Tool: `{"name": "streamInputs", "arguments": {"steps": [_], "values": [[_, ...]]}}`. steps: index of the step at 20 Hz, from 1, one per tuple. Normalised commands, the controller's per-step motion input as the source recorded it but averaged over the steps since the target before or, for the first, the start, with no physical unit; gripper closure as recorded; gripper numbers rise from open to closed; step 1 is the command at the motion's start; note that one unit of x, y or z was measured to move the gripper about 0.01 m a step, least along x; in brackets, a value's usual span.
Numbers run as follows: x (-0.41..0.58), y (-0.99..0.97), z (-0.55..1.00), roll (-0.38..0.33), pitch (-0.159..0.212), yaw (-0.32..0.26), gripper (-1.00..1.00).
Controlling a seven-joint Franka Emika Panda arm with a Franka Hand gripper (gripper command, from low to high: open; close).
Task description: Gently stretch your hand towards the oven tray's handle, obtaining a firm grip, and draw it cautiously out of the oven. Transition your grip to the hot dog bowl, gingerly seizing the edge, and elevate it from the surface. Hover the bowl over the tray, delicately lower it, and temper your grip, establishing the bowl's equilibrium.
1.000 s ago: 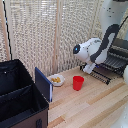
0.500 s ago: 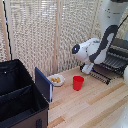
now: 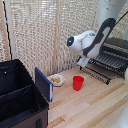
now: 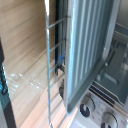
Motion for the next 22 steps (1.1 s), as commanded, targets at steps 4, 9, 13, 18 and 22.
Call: {"name": "streamInputs", "arguments": {"steps": [4,9,13,18,22], "values": [[0.190,0.19,0.57,0.113,0.001,-0.242,-1.00],[0.190,0.20,0.38,0.194,0.006,-0.230,-1.00],[0.251,0.26,0.28,0.239,0.002,-0.194,-1.00],[0.273,0.31,0.22,0.262,0.000,-0.170,-1.00],[0.224,0.34,0.24,0.259,-0.001,-0.170,-1.00]]}}
